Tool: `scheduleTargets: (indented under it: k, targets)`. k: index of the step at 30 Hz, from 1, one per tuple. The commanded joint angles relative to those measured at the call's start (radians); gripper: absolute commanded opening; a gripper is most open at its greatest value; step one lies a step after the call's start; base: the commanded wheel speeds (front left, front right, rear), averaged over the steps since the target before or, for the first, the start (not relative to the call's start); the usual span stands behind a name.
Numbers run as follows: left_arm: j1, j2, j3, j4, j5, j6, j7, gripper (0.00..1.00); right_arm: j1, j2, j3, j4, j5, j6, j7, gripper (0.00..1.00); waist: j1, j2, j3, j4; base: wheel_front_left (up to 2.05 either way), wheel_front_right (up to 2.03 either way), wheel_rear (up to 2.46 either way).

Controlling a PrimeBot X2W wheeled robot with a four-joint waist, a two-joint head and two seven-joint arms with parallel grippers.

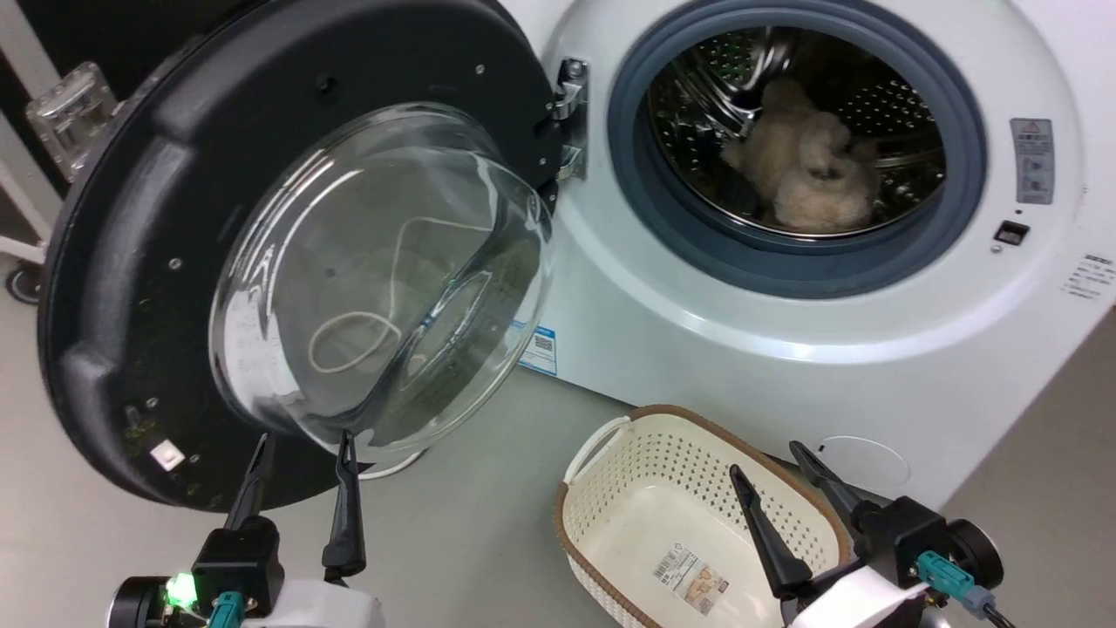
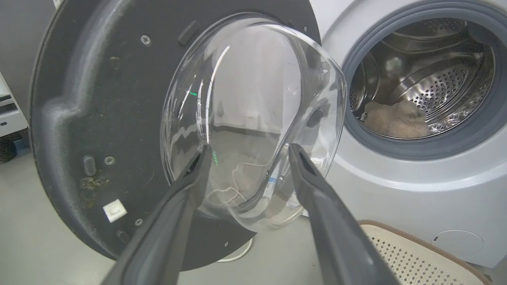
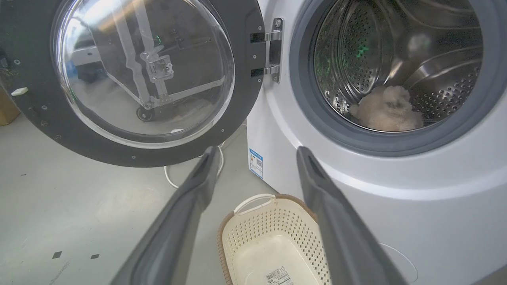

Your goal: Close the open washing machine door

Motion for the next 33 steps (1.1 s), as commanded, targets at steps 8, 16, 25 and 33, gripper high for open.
scheduleTargets:
  k: [8,16,25,33]
  targets:
    - [0.019,0.0,0.008,-0.001,-0.008,0.006,-0.025,1.0,-0.028,-0.006,0.026,0.016,0.012,0.001,-0.026,1.0,0.0,0.0,0.005,0.038,0.0,0.0,0.0]
    - [0.029,-0.006,0.018,-0.004,-0.02,0.008,-0.042,1.0,-0.038,-0.009,0.045,0.034,0.023,0.001,-0.042,1.0,0.0,0.0,0.01,0.074,0.0,0.0,0.0]
    - [0.04,-0.01,0.025,-0.009,-0.021,0.01,-0.061,1.0,-0.047,-0.011,0.069,0.05,0.039,0.001,-0.061,1.0,0.0,0.0,0.015,0.115,0.0,0.0,0.0]
    - [0.043,-0.013,0.023,-0.015,-0.021,0.012,-0.078,0.33,-0.054,-0.014,0.089,0.063,0.048,0.001,-0.078,1.0,0.0,0.0,0.022,0.153,0.0,0.0,0.0]
